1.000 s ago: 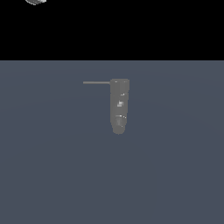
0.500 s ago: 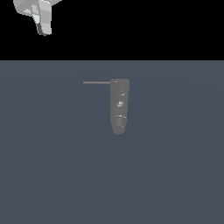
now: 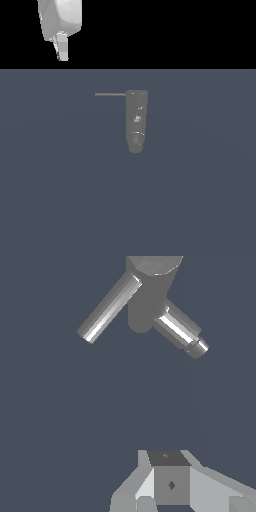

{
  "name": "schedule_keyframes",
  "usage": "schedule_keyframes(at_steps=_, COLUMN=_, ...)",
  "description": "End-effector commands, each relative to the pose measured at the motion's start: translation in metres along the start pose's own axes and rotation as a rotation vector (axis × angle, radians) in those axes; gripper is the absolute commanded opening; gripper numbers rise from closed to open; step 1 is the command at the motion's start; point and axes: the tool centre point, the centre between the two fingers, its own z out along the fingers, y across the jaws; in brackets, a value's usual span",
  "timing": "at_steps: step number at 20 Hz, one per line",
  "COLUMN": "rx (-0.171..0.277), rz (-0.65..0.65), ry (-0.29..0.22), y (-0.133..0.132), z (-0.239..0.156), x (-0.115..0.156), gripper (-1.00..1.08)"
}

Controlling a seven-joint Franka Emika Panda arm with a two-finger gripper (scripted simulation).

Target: Turn on the faucet by rotating a designated handle.

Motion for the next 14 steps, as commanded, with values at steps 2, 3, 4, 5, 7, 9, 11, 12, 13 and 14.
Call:
schedule_keyframes(at_steps=2, rx=0.001, rz=0.073, ry=0.003, y=-0.016, z=0.012, x=0.011, gripper=-1.00)
schedule_keyframes(at_steps=3, rx=0.001, rz=0.093, ry=0.004, y=-0.020, z=0.015, x=0.015, gripper=-1.00)
schedule_keyframes(at_steps=4, rx=0.001, rz=0.114, ry=0.005, y=-0.024, z=0.019, x=0.019, gripper=-1.00)
schedule_keyframes(at_steps=5, rx=0.001, rz=0.135, ry=0.006, y=-0.029, z=0.022, x=0.022, gripper=-1.00)
schedule_keyframes(at_steps=7, rx=0.001, rz=0.178, ry=0.008, y=-0.037, z=0.029, x=0.030, gripper=-1.00)
schedule_keyframes(at_steps=9, rx=0.001, rz=0.222, ry=0.011, y=-0.045, z=0.037, x=0.039, gripper=-1.00)
schedule_keyframes(at_steps=11, rx=0.001, rz=0.268, ry=0.013, y=-0.053, z=0.044, x=0.049, gripper=-1.00)
schedule_keyframes(at_steps=12, rx=0.001, rz=0.292, ry=0.015, y=-0.057, z=0.048, x=0.054, gripper=-1.00)
schedule_keyframes(at_steps=13, rx=0.000, rz=0.316, ry=0.016, y=-0.061, z=0.052, x=0.059, gripper=-1.00)
schedule_keyframes(at_steps=14, rx=0.000, rz=0.341, ry=0.017, y=-0.065, z=0.056, x=0.064, gripper=-1.00)
